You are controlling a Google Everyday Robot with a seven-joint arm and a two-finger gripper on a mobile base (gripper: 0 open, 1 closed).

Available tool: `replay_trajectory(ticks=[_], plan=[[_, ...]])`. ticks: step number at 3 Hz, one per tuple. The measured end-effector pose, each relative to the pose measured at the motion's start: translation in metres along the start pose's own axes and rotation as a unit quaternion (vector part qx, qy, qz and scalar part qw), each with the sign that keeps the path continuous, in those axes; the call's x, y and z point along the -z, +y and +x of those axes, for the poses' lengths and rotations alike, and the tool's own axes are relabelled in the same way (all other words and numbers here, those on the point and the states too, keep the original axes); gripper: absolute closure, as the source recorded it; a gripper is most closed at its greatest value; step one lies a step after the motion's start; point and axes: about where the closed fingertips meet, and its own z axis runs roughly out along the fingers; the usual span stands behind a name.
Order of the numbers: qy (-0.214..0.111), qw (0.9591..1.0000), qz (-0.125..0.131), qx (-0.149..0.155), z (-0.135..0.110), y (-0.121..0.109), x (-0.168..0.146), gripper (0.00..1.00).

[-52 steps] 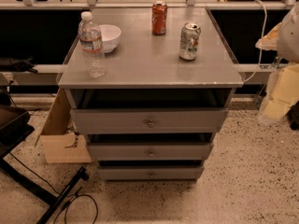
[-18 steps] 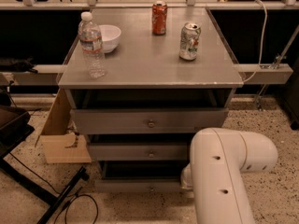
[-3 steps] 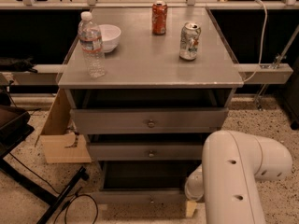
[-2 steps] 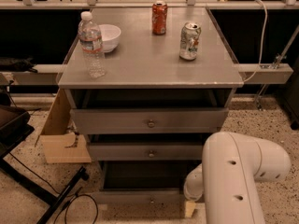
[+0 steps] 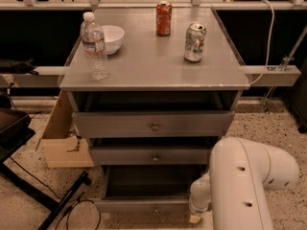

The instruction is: Open bottom drawer

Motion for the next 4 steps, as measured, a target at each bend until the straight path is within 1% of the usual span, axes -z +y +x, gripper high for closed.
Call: replay_trajectory(ticks=[1, 2, 4], plan=[[0.0, 1.0, 0.0, 0.0, -0.001, -0.004, 0.004, 0.73], [0.0, 1.0, 0.0, 0.0, -0.001, -0.008, 0.006, 1.0], [0.0, 1.0, 0.0, 0.0, -0.002, -0.018, 0.012, 1.0]])
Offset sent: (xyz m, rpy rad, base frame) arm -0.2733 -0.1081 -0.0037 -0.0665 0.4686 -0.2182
